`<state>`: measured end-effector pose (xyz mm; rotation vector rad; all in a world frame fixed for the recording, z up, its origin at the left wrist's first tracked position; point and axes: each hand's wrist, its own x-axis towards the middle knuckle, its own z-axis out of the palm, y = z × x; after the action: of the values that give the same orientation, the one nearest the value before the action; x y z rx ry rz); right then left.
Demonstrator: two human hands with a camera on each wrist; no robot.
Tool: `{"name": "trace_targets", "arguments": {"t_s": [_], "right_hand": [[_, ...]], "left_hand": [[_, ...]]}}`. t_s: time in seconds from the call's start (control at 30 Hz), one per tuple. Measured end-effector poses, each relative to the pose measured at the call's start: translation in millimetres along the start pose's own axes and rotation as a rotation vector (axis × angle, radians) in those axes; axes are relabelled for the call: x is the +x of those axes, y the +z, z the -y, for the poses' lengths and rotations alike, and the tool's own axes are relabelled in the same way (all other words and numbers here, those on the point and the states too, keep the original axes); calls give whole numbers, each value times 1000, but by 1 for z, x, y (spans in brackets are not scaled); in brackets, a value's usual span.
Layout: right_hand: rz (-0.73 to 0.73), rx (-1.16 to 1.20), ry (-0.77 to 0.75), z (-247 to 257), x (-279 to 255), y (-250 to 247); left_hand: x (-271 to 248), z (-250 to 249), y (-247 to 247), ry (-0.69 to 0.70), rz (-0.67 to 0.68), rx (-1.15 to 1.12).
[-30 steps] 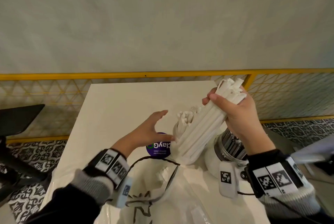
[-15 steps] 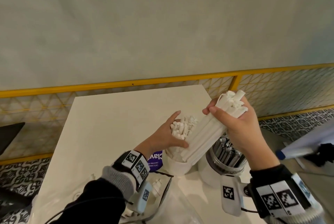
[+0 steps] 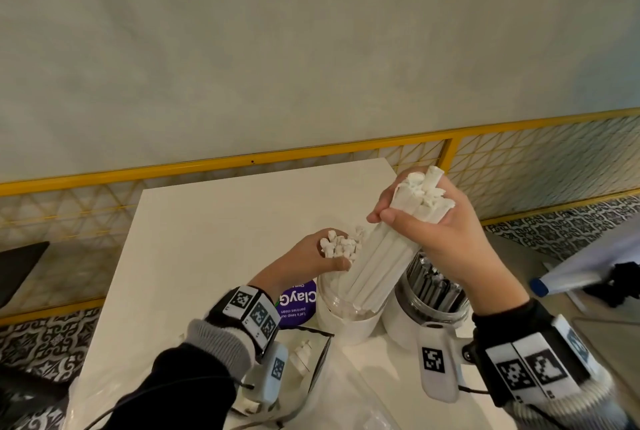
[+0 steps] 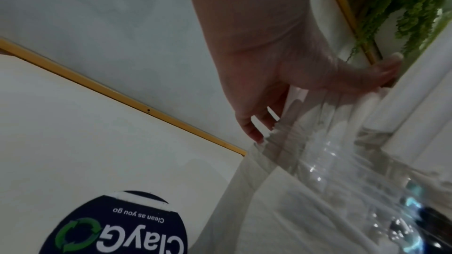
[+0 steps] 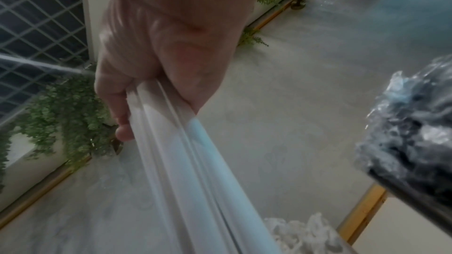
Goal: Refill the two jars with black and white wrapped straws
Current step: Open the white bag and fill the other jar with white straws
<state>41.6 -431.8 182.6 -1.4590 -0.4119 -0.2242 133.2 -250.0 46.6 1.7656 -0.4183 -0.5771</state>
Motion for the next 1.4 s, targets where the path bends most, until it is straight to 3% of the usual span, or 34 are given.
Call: {"name": "trace_targets", "arguments": {"t_s": [0.37,0.53,0.73,0.93,1.2,1.4], "right_hand": [[-78,-122,-38,-1,7,18],[-127,-122,-33,-5,13,24],[-200,-106,-62,-11,22,29],[-300,-165,-201,-17,27,42],[-409,-190,-311,-26,19,38],[-335,-167,-219,-29,15,27]], "left_hand": [[-8,9,11,23,82,-39],[-4,21,32,26,-137,103],[-1,28,47,74,-223,64],[-1,28,58,85,-365,119],[-5,24,66,144,-490,201],[5,35,64,85,-456,118]]}}
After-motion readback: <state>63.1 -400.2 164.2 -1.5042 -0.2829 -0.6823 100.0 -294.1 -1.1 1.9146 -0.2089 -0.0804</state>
